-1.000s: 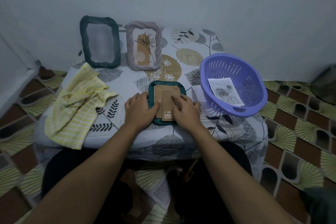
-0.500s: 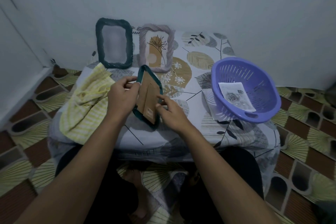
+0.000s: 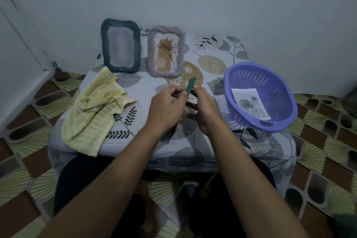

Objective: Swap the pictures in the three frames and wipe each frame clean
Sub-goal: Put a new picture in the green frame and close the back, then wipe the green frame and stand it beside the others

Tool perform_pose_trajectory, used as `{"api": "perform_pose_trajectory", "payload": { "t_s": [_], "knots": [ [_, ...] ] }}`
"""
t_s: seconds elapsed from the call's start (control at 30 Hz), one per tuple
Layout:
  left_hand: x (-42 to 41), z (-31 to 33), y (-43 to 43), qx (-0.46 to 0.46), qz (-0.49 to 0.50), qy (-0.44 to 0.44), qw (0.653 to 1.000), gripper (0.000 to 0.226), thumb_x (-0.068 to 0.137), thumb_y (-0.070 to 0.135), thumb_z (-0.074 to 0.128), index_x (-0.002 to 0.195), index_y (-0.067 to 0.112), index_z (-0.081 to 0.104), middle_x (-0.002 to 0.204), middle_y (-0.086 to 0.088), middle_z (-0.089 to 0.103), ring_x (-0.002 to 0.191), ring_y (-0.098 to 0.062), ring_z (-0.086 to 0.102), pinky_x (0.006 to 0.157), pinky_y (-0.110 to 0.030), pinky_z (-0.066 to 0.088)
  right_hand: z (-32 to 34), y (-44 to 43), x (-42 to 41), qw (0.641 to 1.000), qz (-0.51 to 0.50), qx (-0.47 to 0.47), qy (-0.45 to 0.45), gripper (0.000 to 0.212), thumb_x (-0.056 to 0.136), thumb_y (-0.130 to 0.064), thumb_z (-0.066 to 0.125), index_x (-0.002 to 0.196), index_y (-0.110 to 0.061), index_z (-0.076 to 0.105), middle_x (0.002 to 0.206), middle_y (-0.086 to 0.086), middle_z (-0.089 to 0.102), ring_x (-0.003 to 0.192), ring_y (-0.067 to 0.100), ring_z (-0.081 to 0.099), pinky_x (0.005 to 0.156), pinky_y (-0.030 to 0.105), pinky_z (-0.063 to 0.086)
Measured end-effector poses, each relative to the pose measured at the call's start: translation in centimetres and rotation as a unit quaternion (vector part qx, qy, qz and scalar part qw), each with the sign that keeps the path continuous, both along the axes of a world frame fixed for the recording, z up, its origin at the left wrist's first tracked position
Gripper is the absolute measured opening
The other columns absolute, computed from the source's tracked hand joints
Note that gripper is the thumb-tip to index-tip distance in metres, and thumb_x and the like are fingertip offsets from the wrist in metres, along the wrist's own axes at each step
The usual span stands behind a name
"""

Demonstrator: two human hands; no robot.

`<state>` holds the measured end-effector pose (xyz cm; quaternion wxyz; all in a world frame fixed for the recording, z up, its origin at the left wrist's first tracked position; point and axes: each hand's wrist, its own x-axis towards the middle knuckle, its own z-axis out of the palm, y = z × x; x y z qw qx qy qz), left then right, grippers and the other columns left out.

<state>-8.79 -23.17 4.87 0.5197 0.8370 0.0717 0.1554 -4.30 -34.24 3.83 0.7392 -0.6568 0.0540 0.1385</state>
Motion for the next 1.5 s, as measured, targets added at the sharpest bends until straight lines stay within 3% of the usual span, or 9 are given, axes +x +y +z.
{"api": "perform_pose_trajectory", "payload": {
  "t_s": [0.1, 0.2, 0.4, 0.53, 0.8, 1.03, 1.33, 1.43, 1.5],
  "knots": [
    [-0.1, -0.6, -0.4, 0.014, -0.026, 0.007, 1.000, 0.020, 0.097, 0.026, 0.055, 0.106, 0.024, 0.074, 0.098, 0.010, 0.070, 0.089, -0.004, 0.063, 0.075, -0.013, 0.046, -0.5, -0.8, 0.2, 0.999, -0.008, 0.039, 0.024, 0.033, 0.105, -0.036, 0.038, 0.120, -0.013, 0.057, 0.101, 0.000, 0.069, 0.084, 0.021, 0.066, 0.056, 0.028, 0.050],
    [-0.1, -2.0, 0.4, 0.017, -0.027, 0.036, 0.999, 0.020, 0.097, 0.025, 0.056, 0.100, 0.021, 0.075, 0.094, 0.009, 0.071, 0.088, -0.008, 0.064, 0.075, -0.022, 0.047, -0.7, -1.2, 0.1, 0.994, 0.004, 0.077, 0.071, 0.042, 0.103, -0.045, 0.042, 0.107, -0.009, 0.062, 0.082, 0.008, 0.072, 0.078, 0.029, 0.066, 0.072, 0.038, 0.055],
    [-0.5, -4.7, 4.3, 0.077, 0.014, 0.059, 0.995, 0.017, 0.094, 0.024, 0.058, 0.095, 0.023, 0.075, 0.092, 0.008, 0.069, 0.073, -0.001, 0.057, 0.066, -0.021, 0.041, -2.1, -0.5, 0.1, 0.993, -0.023, 0.089, 0.075, 0.033, 0.101, -0.026, 0.048, 0.122, -0.004, 0.059, 0.120, 0.027, 0.066, 0.109, 0.043, 0.065, 0.097, 0.059, 0.051],
    [0.1, -6.8, 8.0, 0.251, 0.129, 0.086, 0.956, 0.023, 0.086, 0.026, 0.059, 0.105, 0.027, 0.071, 0.122, -0.007, 0.059, 0.116, -0.034, 0.047, 0.098, -0.045, 0.037, -2.8, 0.1, 0.2, 0.992, -0.030, 0.090, 0.080, 0.027, 0.104, -0.022, 0.046, 0.124, -0.010, 0.060, 0.116, 0.020, 0.070, 0.104, 0.037, 0.069, 0.092, 0.052, 0.055],
    [0.8, -9.1, 13.1, 0.378, 0.171, 0.230, 0.880, 0.076, 0.096, 0.057, 0.038, 0.156, 0.016, 0.017, 0.164, -0.010, 0.019, 0.151, -0.036, 0.006, 0.112, -0.067, 0.008, -3.9, 1.7, -0.3, 0.992, -0.017, 0.072, 0.102, 0.037, 0.106, -0.028, 0.046, 0.123, -0.001, 0.064, 0.110, 0.020, 0.073, 0.099, 0.035, 0.071, 0.085, 0.046, 0.059],
    [0.2, -8.7, 12.1, 0.366, 0.196, 0.141, 0.899, 0.025, 0.099, 0.028, 0.044, 0.112, 0.021, 0.064, 0.116, -0.010, 0.065, 0.122, -0.031, 0.048, 0.100, -0.050, 0.027, -4.8, 2.6, -0.3, 0.979, -0.016, 0.160, 0.127, 0.045, 0.103, -0.039, 0.046, 0.133, -0.008, 0.060, 0.122, 0.021, 0.068, 0.112, 0.041, 0.066, 0.100, 0.059, 0.048],
    [-2.7, -2.1, 3.8, 0.087, 0.024, -0.016, 0.996, 0.048, 0.106, 0.037, 0.041, 0.062, 0.019, 0.043, 0.058, 0.002, 0.046, 0.055, -0.013, 0.041, 0.049, -0.020, 0.030, -4.3, 3.4, -0.7, 0.971, -0.006, 0.212, 0.111, 0.055, 0.100, -0.050, 0.046, 0.139, -0.012, 0.055, 0.128, 0.019, 0.065, 0.118, 0.038, 0.063, 0.104, 0.055, 0.047],
    [-4.0, -3.0, 2.4, 0.157, -0.109, -0.065, 0.979, 0.049, 0.104, 0.046, 0.029, 0.076, 0.021, 0.061, 0.083, -0.001, 0.064, 0.087, -0.018, 0.055, 0.074, -0.028, 0.036, -3.8, 2.7, -0.7, 0.967, -0.017, 0.220, 0.130, 0.063, 0.101, -0.054, 0.041, 0.132, -0.003, 0.059, 0.115, 0.021, 0.068, 0.107, 0.036, 0.065, 0.096, 0.046, 0.052],
    [-4.1, -4.3, 2.6, 0.256, -0.158, -0.059, 0.952, 0.065, 0.102, 0.052, 0.013, 0.126, 0.024, 0.066, 0.138, 0.006, 0.060, 0.133, -0.018, 0.041, 0.108, -0.037, 0.025, -3.3, 2.1, -0.9, 0.958, -0.025, 0.241, 0.151, 0.070, 0.100, -0.061, 0.036, 0.131, -0.004, 0.061, 0.124, 0.023, 0.066, 0.114, 0.038, 0.063, 0.098, 0.047, 0.051]
  ]
}}
